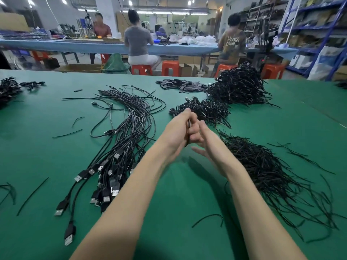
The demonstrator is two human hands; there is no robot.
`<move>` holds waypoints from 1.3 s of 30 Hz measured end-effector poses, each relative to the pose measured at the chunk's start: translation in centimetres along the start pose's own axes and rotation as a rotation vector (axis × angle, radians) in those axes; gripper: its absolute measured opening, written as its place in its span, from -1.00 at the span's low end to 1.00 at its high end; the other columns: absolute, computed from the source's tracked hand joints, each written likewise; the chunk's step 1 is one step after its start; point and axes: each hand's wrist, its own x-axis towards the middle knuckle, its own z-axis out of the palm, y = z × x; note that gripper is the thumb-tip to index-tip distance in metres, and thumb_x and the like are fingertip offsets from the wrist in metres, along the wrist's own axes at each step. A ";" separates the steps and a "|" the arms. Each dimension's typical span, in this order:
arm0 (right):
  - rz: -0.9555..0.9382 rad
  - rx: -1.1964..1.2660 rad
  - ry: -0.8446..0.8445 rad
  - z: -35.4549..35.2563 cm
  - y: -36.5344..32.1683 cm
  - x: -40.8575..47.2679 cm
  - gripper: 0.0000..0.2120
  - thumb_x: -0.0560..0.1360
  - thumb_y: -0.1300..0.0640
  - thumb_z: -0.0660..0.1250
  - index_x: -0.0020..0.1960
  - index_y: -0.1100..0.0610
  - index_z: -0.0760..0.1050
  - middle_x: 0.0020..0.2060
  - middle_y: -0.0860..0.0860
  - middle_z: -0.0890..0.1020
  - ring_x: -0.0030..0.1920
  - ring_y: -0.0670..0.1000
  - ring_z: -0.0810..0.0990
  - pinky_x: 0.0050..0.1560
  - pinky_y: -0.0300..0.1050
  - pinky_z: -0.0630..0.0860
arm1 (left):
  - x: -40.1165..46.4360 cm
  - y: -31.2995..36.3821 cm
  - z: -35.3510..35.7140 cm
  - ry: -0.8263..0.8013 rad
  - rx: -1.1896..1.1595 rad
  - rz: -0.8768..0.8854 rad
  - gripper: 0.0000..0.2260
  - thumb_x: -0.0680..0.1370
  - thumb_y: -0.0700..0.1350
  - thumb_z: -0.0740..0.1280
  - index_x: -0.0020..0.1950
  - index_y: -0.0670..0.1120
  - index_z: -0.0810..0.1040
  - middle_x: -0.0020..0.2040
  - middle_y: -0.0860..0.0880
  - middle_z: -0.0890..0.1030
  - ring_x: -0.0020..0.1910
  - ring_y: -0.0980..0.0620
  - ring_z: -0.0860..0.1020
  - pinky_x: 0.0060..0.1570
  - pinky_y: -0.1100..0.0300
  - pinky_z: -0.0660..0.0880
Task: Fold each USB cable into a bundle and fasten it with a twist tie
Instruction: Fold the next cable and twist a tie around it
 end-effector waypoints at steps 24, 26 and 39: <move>0.296 -0.076 -0.477 -4.0 -3.5 -3.9 -0.72 0.53 0.02 0.31 0.13 0.19 0.53 -0.40 0.09 0.58 -0.64 -0.15 0.24 -0.66 -0.36 0.18 | 0.5 1.1 -4.3 0.226 -0.661 0.042 -0.73 0.71 -0.13 0.06 -0.17 -0.10 0.37 -0.43 0.07 0.22 -0.50 0.13 0.16 -0.51 0.31 0.20; 0.343 -0.078 -0.452 -4.9 -3.0 -4.2 -0.72 0.52 -0.02 0.31 0.06 0.20 0.54 -0.42 0.07 0.56 -0.65 -0.16 0.22 -0.66 -0.38 0.13 | 0.4 1.2 -4.7 0.202 -0.667 0.053 -0.72 0.71 -0.13 0.04 -0.17 -0.10 0.36 -0.46 0.08 0.18 -0.52 0.13 0.12 -0.54 0.30 0.14; 0.187 0.160 0.281 -4.3 -3.0 -1.5 -0.91 0.64 0.24 0.27 0.03 0.11 0.54 -0.29 0.00 0.58 -0.51 -0.14 0.36 -0.60 -0.34 0.19 | -0.4 -0.5 -2.2 -0.152 0.288 0.035 -0.78 0.70 -0.10 0.08 -0.05 -0.10 0.46 -0.46 0.06 0.33 -0.52 0.11 0.22 -0.50 0.28 0.11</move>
